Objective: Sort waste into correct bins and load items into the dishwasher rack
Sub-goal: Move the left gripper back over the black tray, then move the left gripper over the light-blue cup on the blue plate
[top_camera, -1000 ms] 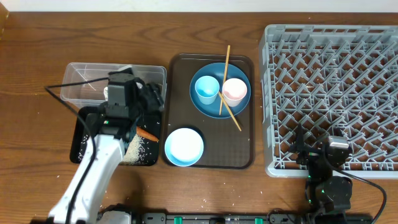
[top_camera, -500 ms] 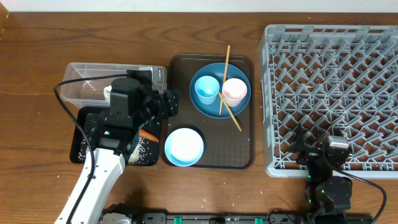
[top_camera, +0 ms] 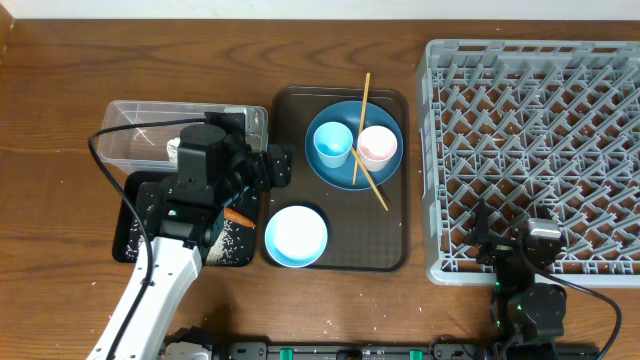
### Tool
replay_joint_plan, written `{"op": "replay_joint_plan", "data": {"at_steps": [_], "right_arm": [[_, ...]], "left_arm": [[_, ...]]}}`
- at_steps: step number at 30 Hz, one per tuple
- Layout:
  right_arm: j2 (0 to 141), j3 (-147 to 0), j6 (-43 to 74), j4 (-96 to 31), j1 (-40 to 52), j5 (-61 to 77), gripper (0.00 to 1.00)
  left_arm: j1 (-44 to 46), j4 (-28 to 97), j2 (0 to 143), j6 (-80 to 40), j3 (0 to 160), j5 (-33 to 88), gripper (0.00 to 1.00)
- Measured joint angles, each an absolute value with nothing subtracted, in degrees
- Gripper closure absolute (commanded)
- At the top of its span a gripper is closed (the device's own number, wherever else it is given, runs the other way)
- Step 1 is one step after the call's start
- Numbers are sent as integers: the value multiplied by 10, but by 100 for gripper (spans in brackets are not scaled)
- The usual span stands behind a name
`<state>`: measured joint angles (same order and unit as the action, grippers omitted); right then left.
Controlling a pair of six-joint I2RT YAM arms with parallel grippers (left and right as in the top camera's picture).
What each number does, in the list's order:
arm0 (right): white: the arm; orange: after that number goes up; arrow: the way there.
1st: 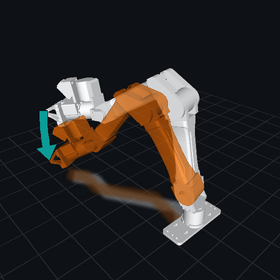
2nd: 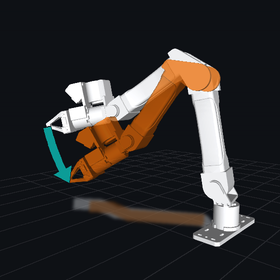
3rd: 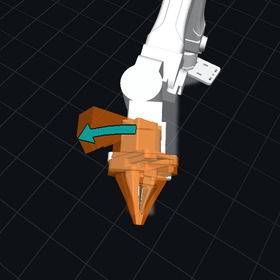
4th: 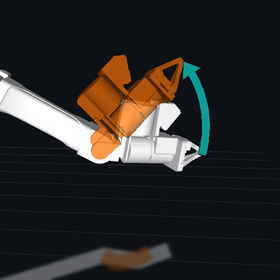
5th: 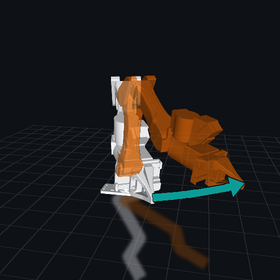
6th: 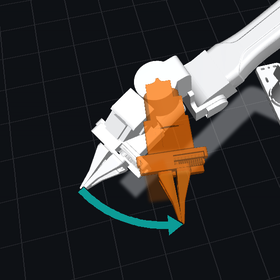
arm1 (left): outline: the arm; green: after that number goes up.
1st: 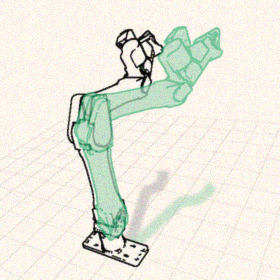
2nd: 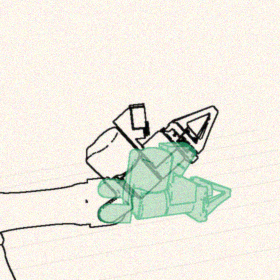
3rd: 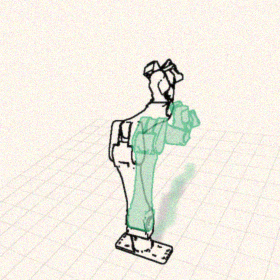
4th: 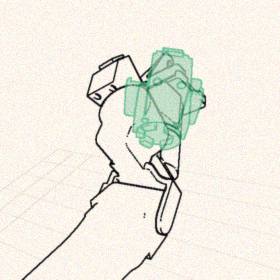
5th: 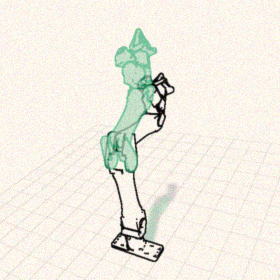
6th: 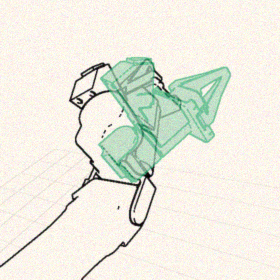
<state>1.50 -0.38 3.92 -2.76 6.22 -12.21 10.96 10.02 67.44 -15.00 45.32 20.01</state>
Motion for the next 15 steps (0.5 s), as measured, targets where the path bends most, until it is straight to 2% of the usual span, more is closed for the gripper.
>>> {"op": "replay_joint_plan", "data": {"at_steps": [15], "right_arm": [[15,-4,39,-28,62,-122,1]], "left_arm": [[110,99,674,-150,453,200,2]]}}
